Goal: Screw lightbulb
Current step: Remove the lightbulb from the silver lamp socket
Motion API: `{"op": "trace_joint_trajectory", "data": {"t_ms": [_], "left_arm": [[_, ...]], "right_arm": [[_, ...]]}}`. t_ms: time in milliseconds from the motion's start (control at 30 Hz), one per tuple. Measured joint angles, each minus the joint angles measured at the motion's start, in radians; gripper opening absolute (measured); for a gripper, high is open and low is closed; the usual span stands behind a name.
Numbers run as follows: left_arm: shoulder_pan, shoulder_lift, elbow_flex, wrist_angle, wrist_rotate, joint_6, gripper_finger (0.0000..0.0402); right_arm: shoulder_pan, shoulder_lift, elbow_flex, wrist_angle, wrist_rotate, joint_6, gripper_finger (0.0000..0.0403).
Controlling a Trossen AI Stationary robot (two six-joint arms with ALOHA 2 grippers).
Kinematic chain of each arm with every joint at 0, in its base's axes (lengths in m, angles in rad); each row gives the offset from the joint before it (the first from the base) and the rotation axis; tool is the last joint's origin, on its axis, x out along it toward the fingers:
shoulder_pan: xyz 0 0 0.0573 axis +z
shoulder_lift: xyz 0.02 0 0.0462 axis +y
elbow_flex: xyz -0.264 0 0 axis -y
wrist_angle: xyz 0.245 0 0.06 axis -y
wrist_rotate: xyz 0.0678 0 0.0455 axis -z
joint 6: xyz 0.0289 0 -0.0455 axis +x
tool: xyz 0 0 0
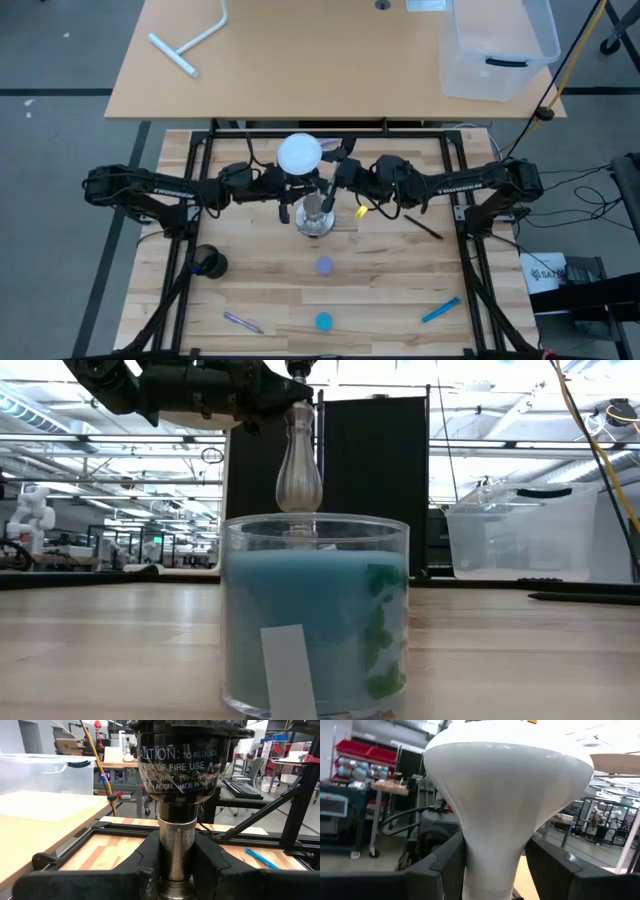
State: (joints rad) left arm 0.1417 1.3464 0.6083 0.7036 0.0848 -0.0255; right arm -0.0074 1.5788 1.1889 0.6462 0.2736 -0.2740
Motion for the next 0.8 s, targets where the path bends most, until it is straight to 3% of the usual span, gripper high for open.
{"op": "trace_joint_trajectory", "data": {"t_ms": [367,800], "left_arm": [[0.0,0.0,0.0,-0.01,0.006,0.003,0.0075],[0.0,0.001,0.002,-0.017,0.101,0.016,0.0075]], "right_arm": [[-0.051,-0.016,0.002,-0.077,-0.174,0.017,0.018],[-0.145,-0.015,0.003,-0.122,-0.576,0.135,0.0173]]}}
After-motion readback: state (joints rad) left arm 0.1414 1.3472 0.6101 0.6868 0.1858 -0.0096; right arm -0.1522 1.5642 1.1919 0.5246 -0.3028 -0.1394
